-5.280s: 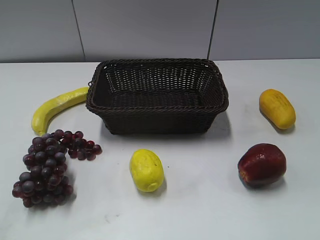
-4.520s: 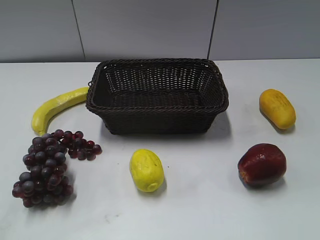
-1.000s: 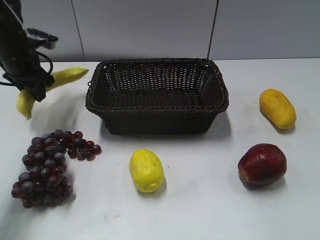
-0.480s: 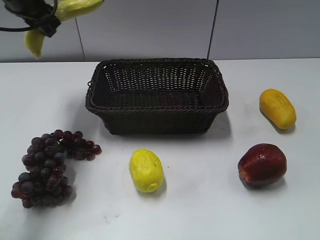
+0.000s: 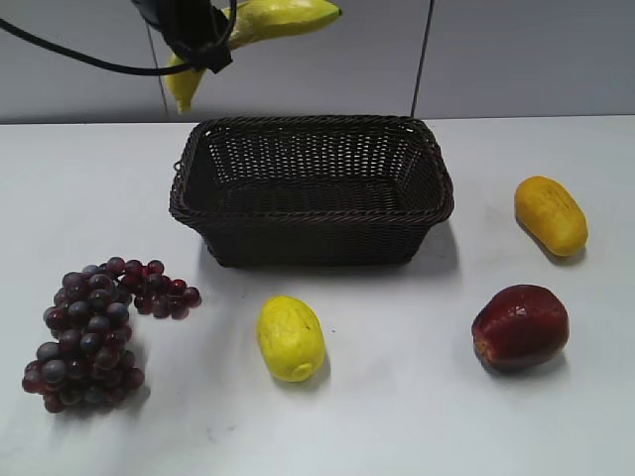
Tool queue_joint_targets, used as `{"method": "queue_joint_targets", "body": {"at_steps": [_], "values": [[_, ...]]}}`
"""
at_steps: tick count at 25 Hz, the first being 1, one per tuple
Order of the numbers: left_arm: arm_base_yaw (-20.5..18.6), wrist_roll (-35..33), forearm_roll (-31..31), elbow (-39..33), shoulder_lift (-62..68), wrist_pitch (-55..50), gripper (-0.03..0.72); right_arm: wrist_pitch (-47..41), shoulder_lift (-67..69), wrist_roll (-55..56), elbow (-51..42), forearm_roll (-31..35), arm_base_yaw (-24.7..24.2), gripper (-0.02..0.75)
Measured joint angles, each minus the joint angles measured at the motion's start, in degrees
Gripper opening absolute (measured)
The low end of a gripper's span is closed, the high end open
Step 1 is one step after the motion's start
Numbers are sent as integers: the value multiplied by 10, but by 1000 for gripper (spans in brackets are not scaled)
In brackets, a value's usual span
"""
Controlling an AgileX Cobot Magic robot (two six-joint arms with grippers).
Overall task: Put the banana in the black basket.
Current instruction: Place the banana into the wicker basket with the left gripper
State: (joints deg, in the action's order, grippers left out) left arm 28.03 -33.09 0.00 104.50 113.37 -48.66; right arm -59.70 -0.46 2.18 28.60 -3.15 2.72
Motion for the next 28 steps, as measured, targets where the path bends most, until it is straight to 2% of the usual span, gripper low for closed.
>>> {"method": "queue_joint_targets", "body": {"at_steps": [10, 11, 13, 14, 16, 22, 28], "values": [[12, -1, -74, 1, 80, -9, 314, 0, 0, 0, 0, 0, 0, 552], [12, -1, -76, 1, 81, -10, 336, 0, 0, 0, 0, 0, 0, 552], [12, -1, -79, 1, 82, -11, 510, 0, 0, 0, 0, 0, 0, 552], [12, -1, -79, 1, 82, -11, 566, 0, 0, 0, 0, 0, 0, 552], [12, -1, -80, 1, 82, -17, 616, 0, 0, 0, 0, 0, 0, 552], [2, 25, -77, 1, 80, -55, 631, 0, 0, 0, 0, 0, 0, 552], [-56, 136, 0, 2, 46, -110, 613, 0, 0, 0, 0, 0, 0, 552]]}}
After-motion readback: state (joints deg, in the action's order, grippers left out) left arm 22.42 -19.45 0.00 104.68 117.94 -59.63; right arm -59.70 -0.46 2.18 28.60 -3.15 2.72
